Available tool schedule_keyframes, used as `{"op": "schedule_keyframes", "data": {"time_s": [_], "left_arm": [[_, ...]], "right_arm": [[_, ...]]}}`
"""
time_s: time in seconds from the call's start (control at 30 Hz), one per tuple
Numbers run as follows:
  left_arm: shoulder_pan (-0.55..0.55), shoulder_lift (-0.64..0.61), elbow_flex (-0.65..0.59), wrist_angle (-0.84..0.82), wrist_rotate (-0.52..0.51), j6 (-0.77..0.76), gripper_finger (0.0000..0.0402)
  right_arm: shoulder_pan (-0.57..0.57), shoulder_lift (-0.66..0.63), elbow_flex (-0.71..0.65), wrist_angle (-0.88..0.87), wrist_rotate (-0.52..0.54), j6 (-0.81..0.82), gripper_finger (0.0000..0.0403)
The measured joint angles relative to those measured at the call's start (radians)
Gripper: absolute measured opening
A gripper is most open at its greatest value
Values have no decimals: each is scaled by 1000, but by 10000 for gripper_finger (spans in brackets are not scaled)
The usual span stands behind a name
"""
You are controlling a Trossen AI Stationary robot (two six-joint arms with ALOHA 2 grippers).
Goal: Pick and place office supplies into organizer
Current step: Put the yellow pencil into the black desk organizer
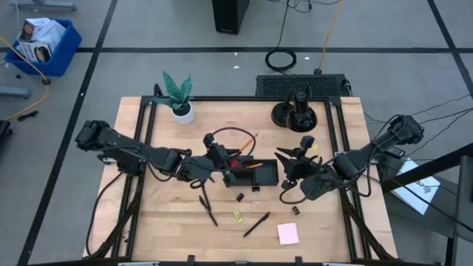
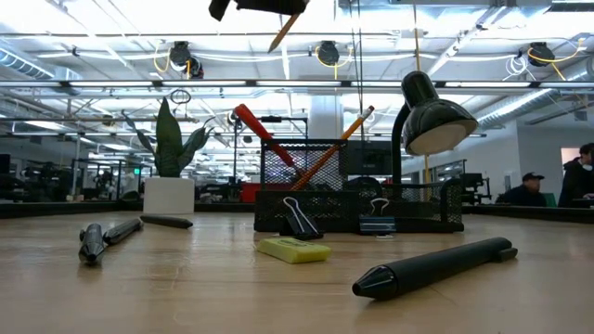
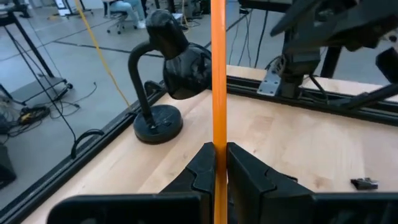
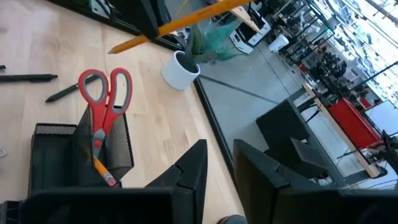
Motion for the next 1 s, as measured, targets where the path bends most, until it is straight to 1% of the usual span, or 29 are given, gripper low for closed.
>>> {"op": "schedule_keyframes", "data": {"time_s": [0.23, 0.3, 0.53, 0.7, 0.9, 1.0], "left_arm": [[8, -34, -1, 3, 3, -15, 33], [5, -45, 0, 2, 4, -16, 33], [-22, -47, 0, 7, 13, 1, 33], [-38, -47, 0, 13, 13, 12, 33], [-52, -47, 0, 20, 17, 12, 33], [-57, -47, 0, 35, 20, 18, 33]], "right_arm": [[0, -60, 0, 0, -1, 1, 70], [0, -83, 0, 4, -21, 2, 70], [0, -156, 0, 84, -221, -19, 70], [0, -188, 0, 162, -333, -62, 70], [-11, -194, 0, 187, -480, -77, 70], [-31, -185, 0, 191, -530, -77, 70]]}}
